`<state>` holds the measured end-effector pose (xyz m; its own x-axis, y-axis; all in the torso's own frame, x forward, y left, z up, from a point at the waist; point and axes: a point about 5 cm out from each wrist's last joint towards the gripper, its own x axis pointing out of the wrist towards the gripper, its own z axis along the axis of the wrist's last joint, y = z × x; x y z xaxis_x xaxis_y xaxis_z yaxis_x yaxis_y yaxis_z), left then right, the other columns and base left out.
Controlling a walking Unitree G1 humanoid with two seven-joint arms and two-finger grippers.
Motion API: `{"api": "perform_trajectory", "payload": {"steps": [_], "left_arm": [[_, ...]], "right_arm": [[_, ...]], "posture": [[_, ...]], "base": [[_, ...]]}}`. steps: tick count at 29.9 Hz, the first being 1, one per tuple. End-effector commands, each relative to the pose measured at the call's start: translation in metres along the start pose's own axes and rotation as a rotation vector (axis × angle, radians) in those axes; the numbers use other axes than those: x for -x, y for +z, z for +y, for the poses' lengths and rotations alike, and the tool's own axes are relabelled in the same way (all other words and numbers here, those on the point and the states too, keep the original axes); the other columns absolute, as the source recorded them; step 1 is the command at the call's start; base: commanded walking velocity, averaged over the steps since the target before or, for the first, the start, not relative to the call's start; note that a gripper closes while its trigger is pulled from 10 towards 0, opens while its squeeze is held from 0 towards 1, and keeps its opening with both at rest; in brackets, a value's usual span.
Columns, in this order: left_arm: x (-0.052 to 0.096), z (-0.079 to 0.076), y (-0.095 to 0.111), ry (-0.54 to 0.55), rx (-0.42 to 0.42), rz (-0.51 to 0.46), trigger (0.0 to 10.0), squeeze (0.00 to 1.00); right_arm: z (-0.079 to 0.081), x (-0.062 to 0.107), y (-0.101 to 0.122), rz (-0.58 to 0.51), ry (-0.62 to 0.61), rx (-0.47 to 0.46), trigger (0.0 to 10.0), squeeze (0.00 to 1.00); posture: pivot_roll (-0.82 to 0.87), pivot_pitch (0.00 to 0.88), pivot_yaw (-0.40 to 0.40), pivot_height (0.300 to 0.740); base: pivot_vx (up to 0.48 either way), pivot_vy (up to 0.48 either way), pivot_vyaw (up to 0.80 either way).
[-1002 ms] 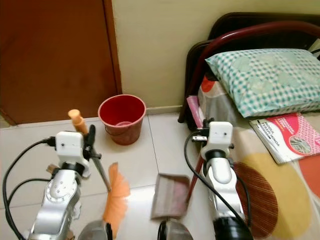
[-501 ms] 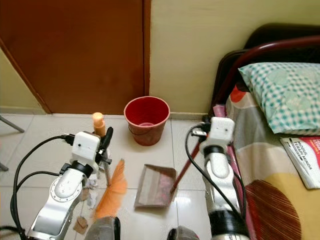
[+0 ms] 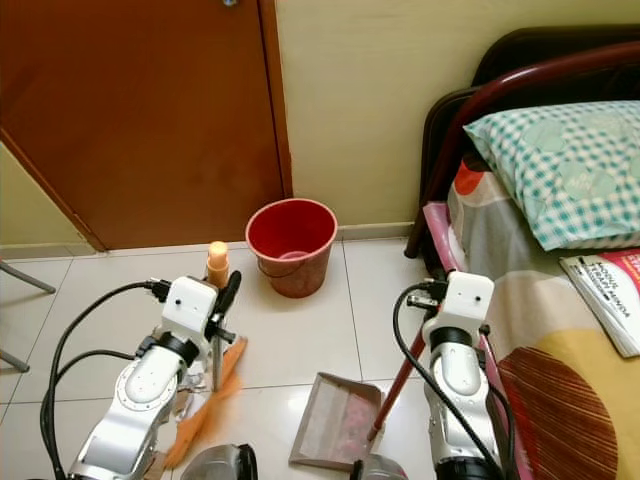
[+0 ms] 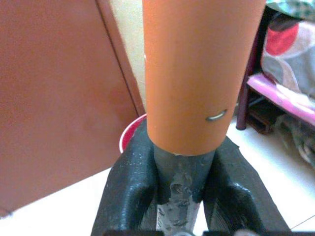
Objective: Sweep floor
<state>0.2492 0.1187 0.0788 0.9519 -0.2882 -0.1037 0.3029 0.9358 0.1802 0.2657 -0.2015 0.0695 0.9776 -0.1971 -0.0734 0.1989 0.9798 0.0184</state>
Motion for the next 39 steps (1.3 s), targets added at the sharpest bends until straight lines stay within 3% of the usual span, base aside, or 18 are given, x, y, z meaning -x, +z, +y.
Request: {"api": "perform_trajectory", "payload": {"steps": [1,2,5,7,8,10,12,14,20,27,39], "left_arm": [[-0.007,0.006,0.023,0.005,-0.011,-0.074,10.0,0.0],[-0.013,0.008,0.031,0.009,0.009,-0.114,10.0,0.0],[-0.014,0.014,0.026,0.041,-0.019,-0.111,10.0,0.0],[-0.016,0.023,0.029,0.115,0.035,-0.1,10.0,0.0],[-0.015,0.023,0.031,0.115,0.036,-0.113,10.0,0.0],[-0.014,0.023,0.038,0.095,-0.031,-0.139,10.0,0.0],[-0.014,0.024,0.039,0.09,-0.052,-0.138,10.0,0.0],[-0.015,0.031,0.041,0.144,-0.068,-0.139,10.0,0.0],[-0.012,0.044,0.042,0.24,-0.1,-0.156,10.0,0.0],[-0.018,0.042,0.056,0.215,-0.124,-0.211,10.0,0.0],[-0.035,0.024,0.085,0.081,-0.086,-0.288,10.0,0.0]], "right_arm": [[0.007,-0.011,0.027,-0.076,0.026,-0.022,10.0,0.0],[0.011,-0.019,0.034,-0.097,0.039,-0.068,10.0,0.0],[0.01,-0.022,0.029,-0.103,0.041,0.006,10.0,0.0],[0.006,-0.027,0.032,-0.073,-0.008,-0.075,10.0,0.0],[0.01,-0.025,0.033,-0.075,0.023,-0.069,10.0,0.0],[0.019,-0.025,0.035,-0.088,0.096,-0.002,10.0,0.0],[0.02,-0.026,0.036,-0.088,0.101,0.007,10.0,0.0],[0.02,-0.031,0.043,-0.083,0.039,-0.089,10.0,0.0],[0.023,-0.025,0.037,-0.073,0.067,-0.082,10.0,0.0],[0.019,-0.02,0.03,-0.057,0.069,-0.06,10.0,0.0],[0.023,-0.029,0.036,-0.071,0.104,-0.02,10.0,0.0]], "posture": [[0.01,0.056,-0.006,0.74],[-0.01,0.15,0.001,0.74],[-0.01,0.099,-0.023,0.74],[0.0,0.137,-0.041,0.74],[0.0,0.127,-0.051,0.74],[0.0,0.124,-0.06,0.74],[0.0,0.124,-0.06,0.74],[0.01,0.115,-0.062,0.74],[0.0,0.078,-0.05,0.74],[0.01,0.04,-0.043,0.74],[0.0,0.061,-0.046,0.74]], "base": [[0.0,0.0,0.0],[0.0,0.0,0.0],[0.0,0.0,0.0],[0.0,0.0,0.0],[0.0,0.0,0.0],[0.0,0.0,0.0],[0.0,0.0,0.0],[0.0,0.0,0.0],[0.0,0.0,0.0],[0.0,0.0,0.0],[0.0,0.0,0.0]]}}
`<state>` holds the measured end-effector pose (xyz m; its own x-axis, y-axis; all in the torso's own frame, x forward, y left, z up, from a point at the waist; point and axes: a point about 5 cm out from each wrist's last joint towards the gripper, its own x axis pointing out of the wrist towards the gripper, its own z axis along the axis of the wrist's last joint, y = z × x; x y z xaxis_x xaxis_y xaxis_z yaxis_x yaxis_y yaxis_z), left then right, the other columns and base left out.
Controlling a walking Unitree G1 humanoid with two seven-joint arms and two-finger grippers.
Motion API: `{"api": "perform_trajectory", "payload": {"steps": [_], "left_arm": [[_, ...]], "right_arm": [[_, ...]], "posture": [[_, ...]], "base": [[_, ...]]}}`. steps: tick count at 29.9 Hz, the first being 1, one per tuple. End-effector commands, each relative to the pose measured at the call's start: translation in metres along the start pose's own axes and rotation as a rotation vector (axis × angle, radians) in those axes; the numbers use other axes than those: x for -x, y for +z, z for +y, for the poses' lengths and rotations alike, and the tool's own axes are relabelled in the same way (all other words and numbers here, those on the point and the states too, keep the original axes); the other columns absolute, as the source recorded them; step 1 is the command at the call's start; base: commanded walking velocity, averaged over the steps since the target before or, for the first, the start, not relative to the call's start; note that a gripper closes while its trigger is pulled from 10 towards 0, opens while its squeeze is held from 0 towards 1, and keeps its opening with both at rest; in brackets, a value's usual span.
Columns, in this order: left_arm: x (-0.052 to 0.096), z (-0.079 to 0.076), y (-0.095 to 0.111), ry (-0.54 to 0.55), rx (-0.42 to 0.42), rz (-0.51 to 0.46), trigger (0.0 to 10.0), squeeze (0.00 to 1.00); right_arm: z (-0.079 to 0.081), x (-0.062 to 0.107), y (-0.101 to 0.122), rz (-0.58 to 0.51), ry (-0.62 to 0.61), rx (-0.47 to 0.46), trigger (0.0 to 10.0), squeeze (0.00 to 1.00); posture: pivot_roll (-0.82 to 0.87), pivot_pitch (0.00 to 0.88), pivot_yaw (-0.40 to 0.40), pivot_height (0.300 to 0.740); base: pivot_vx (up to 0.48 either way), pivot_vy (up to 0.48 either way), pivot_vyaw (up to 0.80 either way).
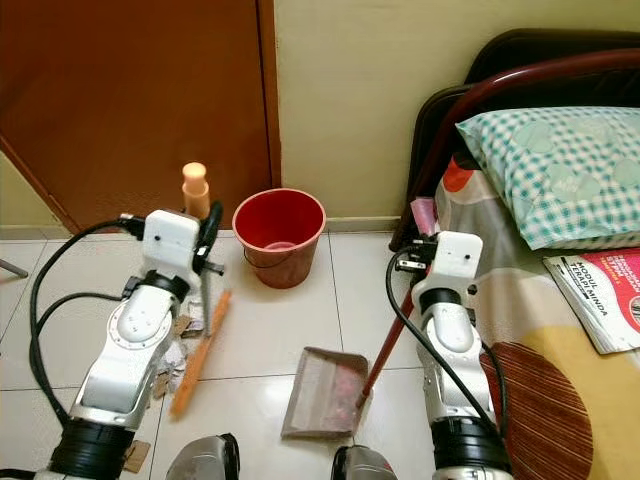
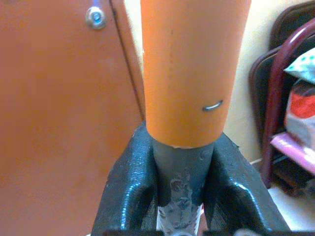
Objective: Sweep floor
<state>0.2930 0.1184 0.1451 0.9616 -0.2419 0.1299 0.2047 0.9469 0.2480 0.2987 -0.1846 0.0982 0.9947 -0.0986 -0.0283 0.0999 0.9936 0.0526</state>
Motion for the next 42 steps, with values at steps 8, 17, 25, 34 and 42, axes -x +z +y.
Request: {"api": "perform_trajectory", "payload": {"steps": [8,17,25,34,42], "left_arm": [[-0.014,0.012,0.056,0.044,-0.024,-0.201,10.0,0.0],[-0.005,0.055,0.066,0.25,-0.152,-0.234,10.0,0.0],[0.012,0.062,0.033,0.292,-0.134,-0.092,10.0,0.0],[0.02,0.04,-0.004,0.194,-0.05,0.055,10.0,0.0],[0.019,0.028,-0.019,0.16,0.082,0.133,10.0,0.0]], "right_arm": [[0.008,-0.002,0.003,-0.024,0.044,0.025,10.0,0.0],[0.01,0.0,0.0,-0.017,0.057,0.03,10.0,0.0],[0.009,-0.001,-0.001,-0.01,0.058,0.032,10.0,0.0],[0.012,-0.005,0.002,-0.021,0.056,0.024,10.0,0.0],[0.013,-0.008,0.004,-0.03,0.045,0.023,10.0,0.0]], "posture": [[0.01,0.076,-0.05,0.74],[0.01,0.094,-0.047,0.74],[0.02,0.107,-0.049,0.74],[0.02,0.11,-0.051,0.74],[0.01,0.117,-0.044,0.74]], "base": [[0.0,0.0,0.0],[0.0,0.0,0.0],[0.0,0.0,0.0],[0.0,0.0,0.0],[0.0,0.0,0.0]]}}
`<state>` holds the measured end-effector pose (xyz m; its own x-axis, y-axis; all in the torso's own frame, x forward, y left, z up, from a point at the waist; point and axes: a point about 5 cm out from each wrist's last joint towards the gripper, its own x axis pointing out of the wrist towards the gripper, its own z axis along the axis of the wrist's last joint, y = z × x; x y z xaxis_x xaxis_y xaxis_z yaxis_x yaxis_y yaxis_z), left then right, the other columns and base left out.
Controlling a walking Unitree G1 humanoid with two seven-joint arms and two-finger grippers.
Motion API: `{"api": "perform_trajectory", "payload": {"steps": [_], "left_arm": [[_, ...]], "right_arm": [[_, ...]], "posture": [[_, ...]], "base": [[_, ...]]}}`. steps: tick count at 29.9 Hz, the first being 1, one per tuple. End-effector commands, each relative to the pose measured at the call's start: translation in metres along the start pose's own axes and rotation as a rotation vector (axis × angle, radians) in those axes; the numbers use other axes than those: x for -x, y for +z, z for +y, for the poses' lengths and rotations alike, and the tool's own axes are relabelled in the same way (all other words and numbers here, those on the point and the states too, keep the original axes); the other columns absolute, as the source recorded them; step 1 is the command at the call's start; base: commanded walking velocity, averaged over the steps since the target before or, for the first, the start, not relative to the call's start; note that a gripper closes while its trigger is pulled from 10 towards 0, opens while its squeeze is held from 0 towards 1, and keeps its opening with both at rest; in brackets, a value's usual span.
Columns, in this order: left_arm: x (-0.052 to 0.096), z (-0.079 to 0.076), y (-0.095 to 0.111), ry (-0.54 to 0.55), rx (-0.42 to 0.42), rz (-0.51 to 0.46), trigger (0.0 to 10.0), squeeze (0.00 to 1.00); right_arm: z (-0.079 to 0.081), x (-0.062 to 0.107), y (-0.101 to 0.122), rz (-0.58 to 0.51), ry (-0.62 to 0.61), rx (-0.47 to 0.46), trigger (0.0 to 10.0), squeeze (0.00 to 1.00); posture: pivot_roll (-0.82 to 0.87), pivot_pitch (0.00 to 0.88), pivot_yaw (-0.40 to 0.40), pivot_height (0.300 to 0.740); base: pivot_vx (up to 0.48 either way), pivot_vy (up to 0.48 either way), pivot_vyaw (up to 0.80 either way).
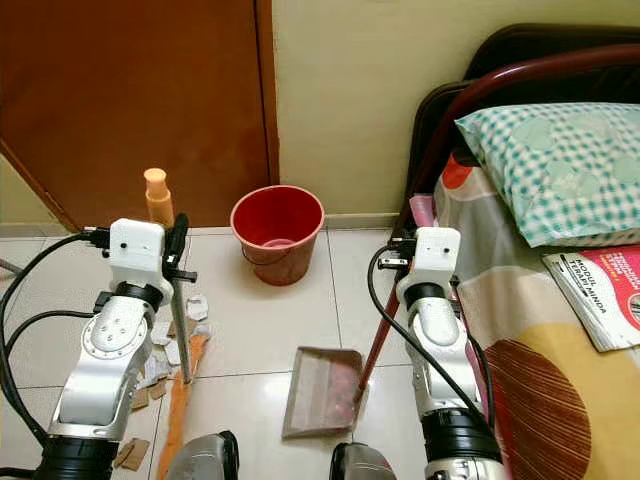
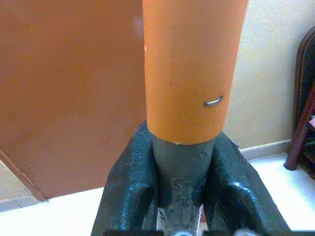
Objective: Sweep floor
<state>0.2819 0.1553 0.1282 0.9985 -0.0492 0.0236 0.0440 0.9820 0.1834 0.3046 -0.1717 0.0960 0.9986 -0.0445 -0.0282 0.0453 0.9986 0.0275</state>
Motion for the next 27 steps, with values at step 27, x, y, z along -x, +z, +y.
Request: {"api": "perform_trajectory", "payload": {"steps": [27], "left_arm": [[-0.026,-0.009,0.063,-0.127,0.283,-0.219,10.0,0.0]], "right_arm": [[0.016,-0.013,-0.002,-0.013,0.015,0.011,10.0,0.0]], "posture": [[0.01,0.115,-0.037,0.74]], "base": [[0.0,0.0,0.0]]}}
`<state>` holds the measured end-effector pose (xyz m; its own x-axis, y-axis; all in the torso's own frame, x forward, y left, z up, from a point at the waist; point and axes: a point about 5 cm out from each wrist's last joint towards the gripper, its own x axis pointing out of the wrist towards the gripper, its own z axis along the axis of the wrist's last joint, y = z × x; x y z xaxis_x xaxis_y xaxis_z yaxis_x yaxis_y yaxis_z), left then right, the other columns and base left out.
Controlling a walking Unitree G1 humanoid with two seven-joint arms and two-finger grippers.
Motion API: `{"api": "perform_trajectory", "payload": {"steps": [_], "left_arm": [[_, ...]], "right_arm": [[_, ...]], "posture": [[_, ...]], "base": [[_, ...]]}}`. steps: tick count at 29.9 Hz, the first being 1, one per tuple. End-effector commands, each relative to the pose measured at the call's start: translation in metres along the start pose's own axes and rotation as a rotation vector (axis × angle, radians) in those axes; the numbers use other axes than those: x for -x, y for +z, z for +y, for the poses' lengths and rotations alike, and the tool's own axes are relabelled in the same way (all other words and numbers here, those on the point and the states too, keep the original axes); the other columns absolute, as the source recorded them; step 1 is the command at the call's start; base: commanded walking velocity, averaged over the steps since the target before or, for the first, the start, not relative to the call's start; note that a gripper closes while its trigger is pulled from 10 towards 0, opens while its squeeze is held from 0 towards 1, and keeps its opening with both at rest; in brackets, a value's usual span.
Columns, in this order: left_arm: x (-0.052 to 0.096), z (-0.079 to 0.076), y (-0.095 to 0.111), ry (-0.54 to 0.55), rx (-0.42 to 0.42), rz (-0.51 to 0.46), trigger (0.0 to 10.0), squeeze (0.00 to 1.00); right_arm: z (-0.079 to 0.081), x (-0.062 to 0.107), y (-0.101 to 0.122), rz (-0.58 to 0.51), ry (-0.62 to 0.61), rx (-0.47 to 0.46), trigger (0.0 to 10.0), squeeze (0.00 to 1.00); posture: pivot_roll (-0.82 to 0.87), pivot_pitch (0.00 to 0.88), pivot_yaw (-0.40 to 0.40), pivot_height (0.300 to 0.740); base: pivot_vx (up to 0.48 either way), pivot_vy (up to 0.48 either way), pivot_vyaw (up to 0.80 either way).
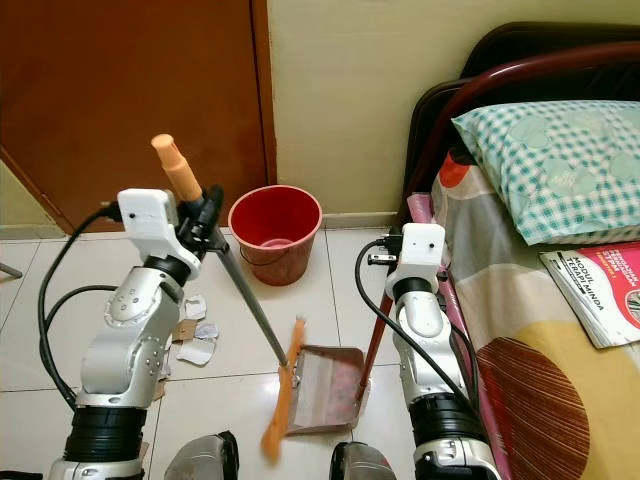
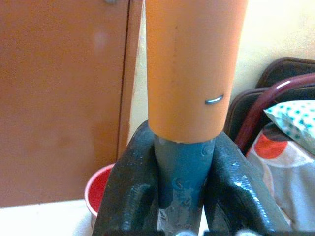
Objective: Sweep floor
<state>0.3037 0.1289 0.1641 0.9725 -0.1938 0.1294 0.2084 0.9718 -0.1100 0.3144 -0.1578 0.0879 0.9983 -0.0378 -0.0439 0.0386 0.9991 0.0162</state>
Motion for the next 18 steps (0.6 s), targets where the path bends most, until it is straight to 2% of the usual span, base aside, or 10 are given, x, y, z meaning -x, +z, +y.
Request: {"api": "perform_trajectory", "payload": {"steps": [1,2,5,6,7,9,14,18], "left_arm": [[-0.004,0.005,0.027,-0.001,-0.05,-0.112,10.0,0.0],[-0.004,0.011,0.031,0.001,-0.101,-0.123,10.0,0.0],[-0.003,0.02,0.032,0.007,-0.147,-0.121,10.0,0.0],[-0.001,0.028,0.031,0.02,-0.175,-0.111,10.0,0.0],[-0.001,0.028,0.031,0.02,-0.175,-0.111,10.0,0.0],[0.004,0.042,0.025,0.037,-0.228,-0.075,10.0,0.0],[0.011,0.049,0.008,0.04,-0.252,-0.012,10.0,0.0],[0.014,0.036,-0.01,-0.004,-0.211,0.043,10.0,0.0]], "right_arm": [[0.002,-0.003,0.006,-0.028,0.008,0.001,10.0,0.0],[0.002,-0.003,0.005,-0.026,0.007,0.003,10.0,0.0],[0.001,-0.003,0.005,-0.024,0.004,0.007,10.0,0.0],[0.001,-0.004,0.005,-0.019,0.002,0.018,10.0,0.0],[0.001,-0.004,0.005,-0.019,0.002,0.018,10.0,0.0],[0.0,-0.004,0.004,-0.014,-0.001,0.022,10.0,0.0],[-0.001,-0.005,0.004,-0.01,-0.003,0.024,10.0,0.0],[0.002,-0.006,0.005,-0.011,0.002,0.022,10.0,0.0]], "posture": [[0.01,0.115,-0.037,0.74],[0.01,0.115,-0.037,0.74],[0.01,0.115,-0.037,0.74],[0.01,0.115,-0.037,0.74],[0.01,0.115,-0.037,0.74],[0.01,0.116,-0.039,0.74],[0.01,0.117,-0.041,0.74],[0.01,0.114,-0.043,0.74]], "base": [[0.0,0.0,0.0],[0.0,0.0,0.0],[0.0,0.0,0.0],[0.0,0.0,0.0],[0.0,0.0,0.0],[0.0,0.0,0.0],[0.0,0.0,0.0],[0.0,0.0,0.0]]}}
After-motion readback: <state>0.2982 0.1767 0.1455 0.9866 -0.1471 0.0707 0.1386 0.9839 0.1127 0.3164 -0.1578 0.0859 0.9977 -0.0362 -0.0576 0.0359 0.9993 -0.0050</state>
